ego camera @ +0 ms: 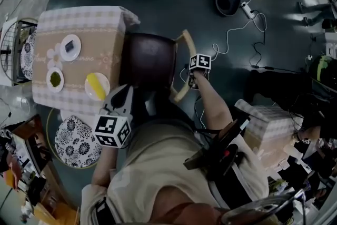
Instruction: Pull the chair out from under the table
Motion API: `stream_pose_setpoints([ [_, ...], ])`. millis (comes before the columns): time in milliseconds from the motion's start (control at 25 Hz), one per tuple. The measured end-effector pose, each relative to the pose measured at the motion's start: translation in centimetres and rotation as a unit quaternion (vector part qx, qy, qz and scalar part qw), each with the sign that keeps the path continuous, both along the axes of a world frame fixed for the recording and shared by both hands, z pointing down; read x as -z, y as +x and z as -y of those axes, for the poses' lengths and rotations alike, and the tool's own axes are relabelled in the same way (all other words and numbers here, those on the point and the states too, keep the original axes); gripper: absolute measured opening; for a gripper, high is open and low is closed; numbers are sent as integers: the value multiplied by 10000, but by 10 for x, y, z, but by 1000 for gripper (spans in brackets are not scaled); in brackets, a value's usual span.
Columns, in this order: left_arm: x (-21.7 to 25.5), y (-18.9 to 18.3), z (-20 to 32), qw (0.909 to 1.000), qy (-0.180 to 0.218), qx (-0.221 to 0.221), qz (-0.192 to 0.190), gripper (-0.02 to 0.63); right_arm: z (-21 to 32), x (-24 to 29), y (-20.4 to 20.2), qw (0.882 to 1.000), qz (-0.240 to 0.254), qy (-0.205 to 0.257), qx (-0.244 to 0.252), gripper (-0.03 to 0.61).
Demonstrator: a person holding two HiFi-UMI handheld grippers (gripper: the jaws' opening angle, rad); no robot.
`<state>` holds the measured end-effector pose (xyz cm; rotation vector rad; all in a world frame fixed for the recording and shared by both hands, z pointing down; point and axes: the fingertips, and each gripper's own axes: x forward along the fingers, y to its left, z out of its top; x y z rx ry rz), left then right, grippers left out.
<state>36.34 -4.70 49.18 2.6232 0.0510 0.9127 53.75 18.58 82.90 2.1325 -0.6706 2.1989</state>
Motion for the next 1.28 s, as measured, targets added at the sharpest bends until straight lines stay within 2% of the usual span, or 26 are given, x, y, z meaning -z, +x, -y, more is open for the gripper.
stream_pose_setpoints([
  [600,1,19,-30,9997,120,-219,77,6,-14,-2,11,9999,-4,118,-8,106],
  [1000,-3,41,-59,9982,81,-584,91,6,-40,-4,17,9999,-17,128,-87,106],
  [1280,-4,46,-60,9982,104,-585,131,6,-48,-3,24,9999,-39,143,-80,106],
])
